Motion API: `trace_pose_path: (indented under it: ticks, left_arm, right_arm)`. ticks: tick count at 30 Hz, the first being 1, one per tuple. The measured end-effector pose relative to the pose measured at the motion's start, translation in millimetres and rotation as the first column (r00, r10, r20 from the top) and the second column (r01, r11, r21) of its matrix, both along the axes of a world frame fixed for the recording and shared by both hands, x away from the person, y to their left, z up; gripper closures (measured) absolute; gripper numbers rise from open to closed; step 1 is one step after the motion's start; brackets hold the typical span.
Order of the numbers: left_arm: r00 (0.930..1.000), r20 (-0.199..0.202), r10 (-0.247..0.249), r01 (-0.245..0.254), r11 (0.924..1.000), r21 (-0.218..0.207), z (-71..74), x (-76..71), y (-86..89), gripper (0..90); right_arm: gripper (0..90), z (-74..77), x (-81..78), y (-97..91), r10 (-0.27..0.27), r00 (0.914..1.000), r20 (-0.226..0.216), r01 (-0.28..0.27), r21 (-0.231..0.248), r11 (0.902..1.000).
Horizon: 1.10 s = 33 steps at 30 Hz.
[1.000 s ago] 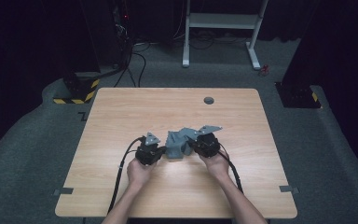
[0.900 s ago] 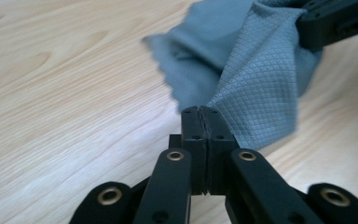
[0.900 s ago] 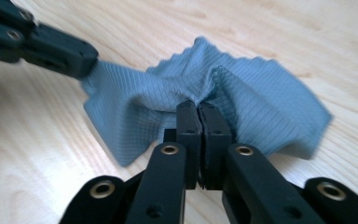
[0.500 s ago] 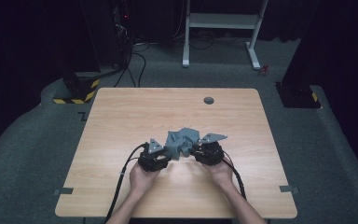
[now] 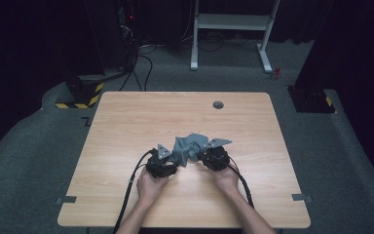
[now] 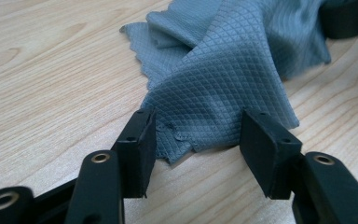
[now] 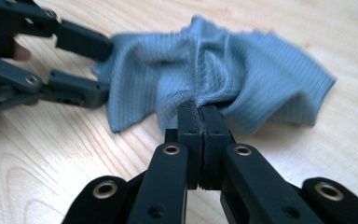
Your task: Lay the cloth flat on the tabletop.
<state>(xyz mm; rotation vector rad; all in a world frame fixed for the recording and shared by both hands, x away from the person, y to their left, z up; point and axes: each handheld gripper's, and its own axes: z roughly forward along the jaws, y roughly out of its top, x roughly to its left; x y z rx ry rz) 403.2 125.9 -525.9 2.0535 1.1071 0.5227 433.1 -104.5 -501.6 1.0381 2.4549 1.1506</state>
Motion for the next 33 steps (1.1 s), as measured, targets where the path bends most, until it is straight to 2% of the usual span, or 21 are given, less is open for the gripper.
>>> trace_pose_path:
  ticks: [6,10,13,15,16,18,22,24,25,28,31,33]
  left_arm:
    - [1.0000,-0.001,0.001,-0.001,1.0000,-0.002,-0.3,-0.7,-1.0,42.1]
    - [1.0000,0.000,0.002,-0.002,1.0000,-0.001,-0.3,-0.7,-1.0,41.6]
    - [1.0000,-0.002,-0.001,0.001,1.0000,-0.001,-0.4,-0.7,-1.0,41.2]
    - [1.0000,-0.001,-0.002,0.002,1.0000,-0.002,-0.4,-0.6,-0.9,41.0]
    - [1.0000,-0.001,-0.002,0.002,1.0000,-0.002,-0.4,-0.7,-0.9,41.1]
    - [1.0000,-0.002,-0.002,0.002,1.0000,-0.002,-0.4,-0.7,-0.9,41.1]
    - [1.0000,0.000,-0.001,0.001,1.0000,-0.002,-0.4,-0.6,-0.8,41.3]
    - [1.0000,0.000,0.000,0.000,1.0000,-0.003,-0.4,-0.6,-0.9,41.4]
    - [1.0000,-0.001,-0.001,0.001,1.0000,-0.002,-0.3,-0.6,-0.8,41.4]
    - [1.0000,0.000,0.000,0.000,1.0000,-0.003,-0.4,-0.6,-0.9,41.5]
    - [1.0000,0.000,0.000,0.000,1.0000,-0.002,-0.4,-0.7,-1.0,41.2]
    - [1.0000,0.000,-0.002,0.002,1.0000,0.001,-0.3,-0.7,-0.9,41.1]
  right_arm:
    - [89.3,25.0,5.7,7.0,0.007,0.9995,0.031,-0.007,0.009,0.9999]
    - [89.1,34.6,13.6,22.6,0.014,0.9992,0.037,-0.014,-0.017,0.9998]
    - [88.1,31.1,25.1,37.2,0.011,0.9999,0.012,-0.010,-0.066,0.9978]
    - [83.8,20.9,34.4,45.5,0.005,0.9997,-0.023,-0.008,-0.114,0.9934]
    - [79.6,16.2,36.9,47.7,-0.010,0.9991,-0.042,0.005,-0.122,0.9925]
    - [75.7,12.8,36.9,46.4,-0.010,0.9986,-0.051,0.005,-0.097,0.9953]
    - [72.7,24.4,15.5,29.0,0.010,0.9998,0.019,-0.009,-0.052,0.9986]
    - [72.9,28.9,2.6,16.8,0.022,0.9979,0.061,-0.018,-0.063,0.9979]
    - [72.9,28.5,-2.3,11.3,0.023,0.9974,0.068,-0.018,-0.072,0.9973]
    - [72.1,18.0,-5.9,0.1,0.007,0.9991,0.041,-0.003,-0.107,0.9943]
    - [68.0,2.5,3.4,-0.7,-0.029,0.9995,-0.015,0.028,-0.105,0.9941]
    - [72.1,-4.0,8.7,2.8,-0.032,0.9991,-0.028,0.029,-0.104,0.9941]
